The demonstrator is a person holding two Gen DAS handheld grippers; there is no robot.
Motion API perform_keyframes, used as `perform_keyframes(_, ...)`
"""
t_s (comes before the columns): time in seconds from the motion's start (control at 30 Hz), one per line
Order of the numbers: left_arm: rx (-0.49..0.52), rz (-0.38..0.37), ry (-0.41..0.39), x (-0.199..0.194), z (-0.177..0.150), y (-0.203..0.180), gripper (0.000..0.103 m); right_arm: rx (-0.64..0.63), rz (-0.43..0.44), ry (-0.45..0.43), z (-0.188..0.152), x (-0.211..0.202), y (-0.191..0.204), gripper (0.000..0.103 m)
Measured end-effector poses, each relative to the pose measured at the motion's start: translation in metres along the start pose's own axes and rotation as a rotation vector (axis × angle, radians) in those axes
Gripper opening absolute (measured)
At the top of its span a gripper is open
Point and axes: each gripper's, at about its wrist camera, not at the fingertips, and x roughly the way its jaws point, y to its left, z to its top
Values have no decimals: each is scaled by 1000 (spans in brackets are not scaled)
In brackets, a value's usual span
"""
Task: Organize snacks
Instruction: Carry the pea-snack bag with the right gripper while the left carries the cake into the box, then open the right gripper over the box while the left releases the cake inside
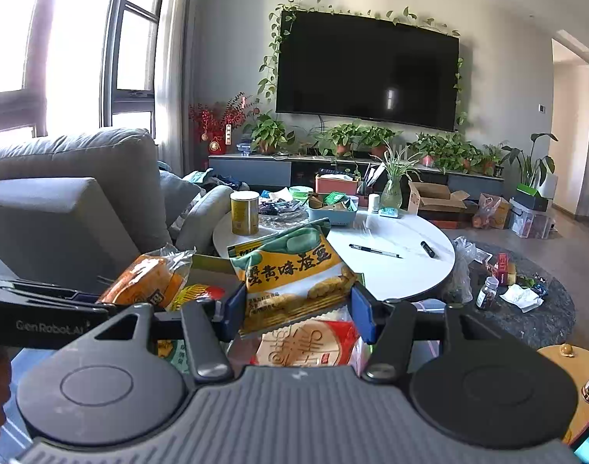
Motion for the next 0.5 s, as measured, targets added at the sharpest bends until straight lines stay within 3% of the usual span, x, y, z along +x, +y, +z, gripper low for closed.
perform_keyframes(0.5, 19, 0, 41, 36, 11, -13, 39, -15, 15, 60, -1, 28, -12, 103)
